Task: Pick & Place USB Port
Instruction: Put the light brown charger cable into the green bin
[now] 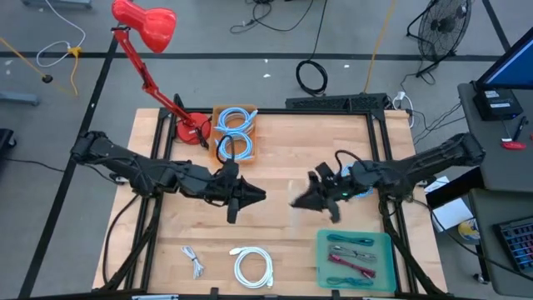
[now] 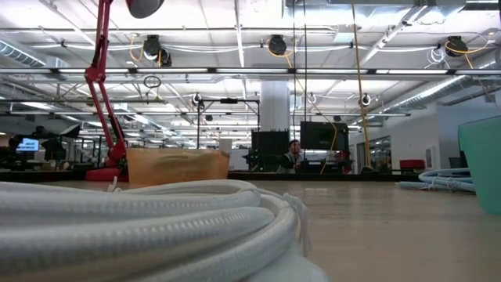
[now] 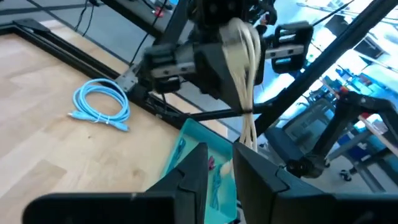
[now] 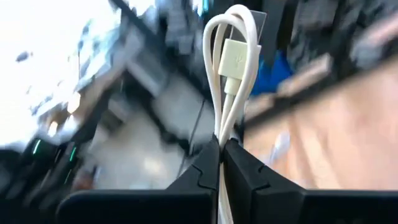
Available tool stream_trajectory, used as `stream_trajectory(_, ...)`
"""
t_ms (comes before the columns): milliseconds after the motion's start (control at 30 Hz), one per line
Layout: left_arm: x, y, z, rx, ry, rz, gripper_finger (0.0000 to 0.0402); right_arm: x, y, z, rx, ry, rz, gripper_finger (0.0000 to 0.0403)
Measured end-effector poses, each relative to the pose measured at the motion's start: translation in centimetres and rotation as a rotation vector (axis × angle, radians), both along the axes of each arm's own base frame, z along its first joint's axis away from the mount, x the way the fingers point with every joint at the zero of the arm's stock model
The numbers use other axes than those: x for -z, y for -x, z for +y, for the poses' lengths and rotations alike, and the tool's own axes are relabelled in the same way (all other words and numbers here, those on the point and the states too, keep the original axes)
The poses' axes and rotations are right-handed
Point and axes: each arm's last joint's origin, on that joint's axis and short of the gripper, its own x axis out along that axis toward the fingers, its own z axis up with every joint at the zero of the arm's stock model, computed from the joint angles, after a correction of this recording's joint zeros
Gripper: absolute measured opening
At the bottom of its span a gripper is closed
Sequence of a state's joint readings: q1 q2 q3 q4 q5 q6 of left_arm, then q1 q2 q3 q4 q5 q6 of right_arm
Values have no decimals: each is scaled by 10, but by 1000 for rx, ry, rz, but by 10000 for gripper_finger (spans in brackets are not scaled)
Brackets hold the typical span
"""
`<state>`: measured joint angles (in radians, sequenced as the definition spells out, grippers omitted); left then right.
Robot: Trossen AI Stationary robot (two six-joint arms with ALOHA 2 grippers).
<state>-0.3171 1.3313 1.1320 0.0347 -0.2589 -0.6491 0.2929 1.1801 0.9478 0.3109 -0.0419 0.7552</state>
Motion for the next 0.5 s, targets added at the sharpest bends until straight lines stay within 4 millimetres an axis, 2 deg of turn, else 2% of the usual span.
stream_trajectory(67, 1, 1, 1, -3, 2, 12, 80, 0, 17, 5, -108, -7, 103, 2)
stream_trajectory(167, 4, 1, 1, -7, 0, 46, 80, 12, 48, 16, -272, -36, 384, 1)
stream_trajectory(300, 8, 2, 2, -14, 10, 89, 81, 32, 84, 33, -336, -51, 738, 1)
stream_trajectory(400, 12, 3, 4, -27, 15, 129, 81, 45, 96, 49, -365, -34, 906, 1)
stream_trajectory(500, 14, 2, 7, -39, 17, 151, 81, 60, 96, 67, -403, 2, 1023, 1)
